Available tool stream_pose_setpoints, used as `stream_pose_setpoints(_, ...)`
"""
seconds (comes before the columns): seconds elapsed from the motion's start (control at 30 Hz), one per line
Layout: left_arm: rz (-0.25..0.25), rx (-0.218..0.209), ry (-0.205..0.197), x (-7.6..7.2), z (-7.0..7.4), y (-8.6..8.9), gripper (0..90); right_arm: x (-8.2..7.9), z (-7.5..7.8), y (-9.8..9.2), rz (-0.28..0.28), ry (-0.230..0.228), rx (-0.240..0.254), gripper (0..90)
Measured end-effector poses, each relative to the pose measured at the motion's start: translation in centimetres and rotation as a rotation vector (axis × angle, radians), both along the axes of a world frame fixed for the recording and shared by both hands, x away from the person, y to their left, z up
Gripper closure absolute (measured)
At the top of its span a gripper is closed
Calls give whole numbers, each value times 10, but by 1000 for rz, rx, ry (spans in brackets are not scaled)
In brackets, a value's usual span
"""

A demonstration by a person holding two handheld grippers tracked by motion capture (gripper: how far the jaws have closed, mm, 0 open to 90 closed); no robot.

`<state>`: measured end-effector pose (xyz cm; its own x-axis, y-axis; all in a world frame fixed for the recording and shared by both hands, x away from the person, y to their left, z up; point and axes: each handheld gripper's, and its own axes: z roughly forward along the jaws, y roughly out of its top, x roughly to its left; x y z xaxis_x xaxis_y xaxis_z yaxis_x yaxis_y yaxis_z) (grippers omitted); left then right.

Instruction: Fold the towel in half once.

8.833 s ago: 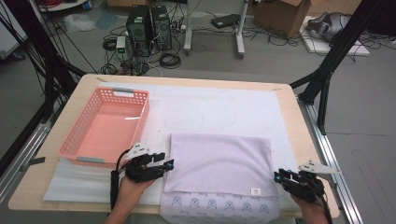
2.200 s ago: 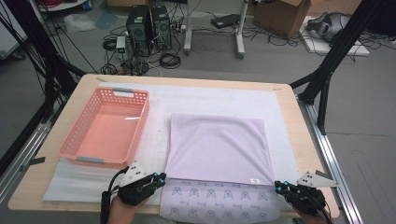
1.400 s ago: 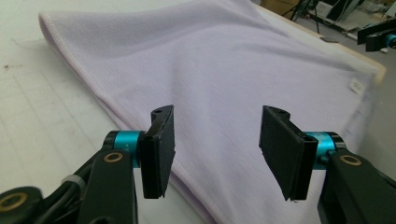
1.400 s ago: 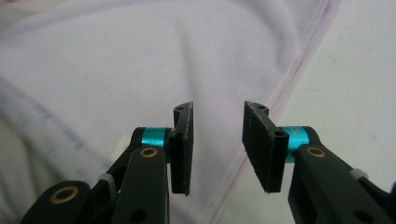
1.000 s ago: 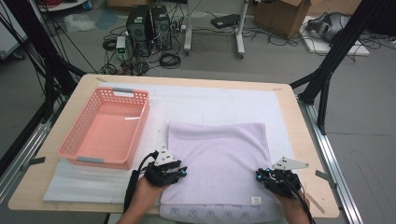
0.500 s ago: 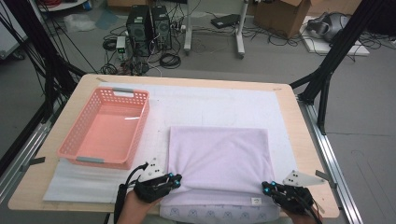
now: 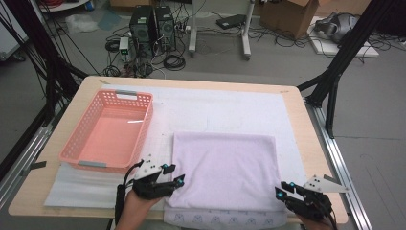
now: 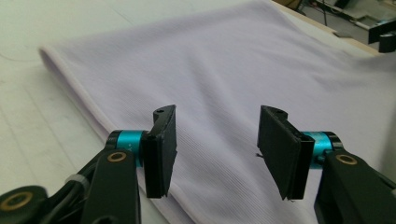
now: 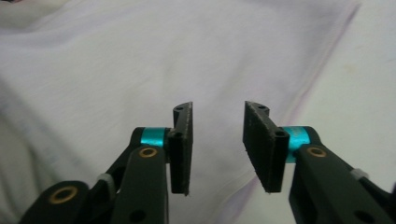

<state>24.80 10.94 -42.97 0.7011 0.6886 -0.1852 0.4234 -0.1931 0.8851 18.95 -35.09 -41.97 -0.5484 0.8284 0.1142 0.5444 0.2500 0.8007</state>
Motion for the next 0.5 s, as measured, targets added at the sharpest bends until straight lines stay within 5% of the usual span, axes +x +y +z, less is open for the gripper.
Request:
stream_pose_setpoints(0.27,59,37,38,54,-5,-8,444,60,-5,-4,-71,-18,-16,523)
stream_pose_setpoints(0.5,135,106,61,76,-19,-10,440,101,-18,2,-89,35,-59,464)
